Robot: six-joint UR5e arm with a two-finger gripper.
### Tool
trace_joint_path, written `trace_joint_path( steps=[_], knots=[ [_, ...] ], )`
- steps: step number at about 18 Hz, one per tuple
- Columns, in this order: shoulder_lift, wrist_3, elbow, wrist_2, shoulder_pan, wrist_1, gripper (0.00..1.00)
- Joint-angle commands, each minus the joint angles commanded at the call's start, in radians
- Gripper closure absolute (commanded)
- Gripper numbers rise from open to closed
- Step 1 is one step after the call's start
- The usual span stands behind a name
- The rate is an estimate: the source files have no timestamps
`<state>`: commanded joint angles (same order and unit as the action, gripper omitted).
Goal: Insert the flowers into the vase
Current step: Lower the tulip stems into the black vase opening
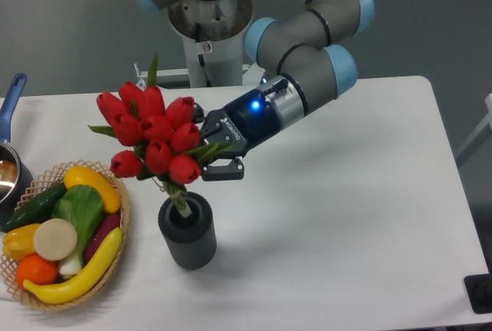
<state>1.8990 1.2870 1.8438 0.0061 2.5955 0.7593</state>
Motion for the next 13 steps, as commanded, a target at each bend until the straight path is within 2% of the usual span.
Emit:
trace_joint_path(
  steps=[8, 13],
  knots=[
    [0.063, 0.044, 0.008, 0.046, 0.002, 0.000, 0.70],
    [0.081, 0.077, 0.024, 0.075, 0.000, 0.000, 0.70]
  ],
)
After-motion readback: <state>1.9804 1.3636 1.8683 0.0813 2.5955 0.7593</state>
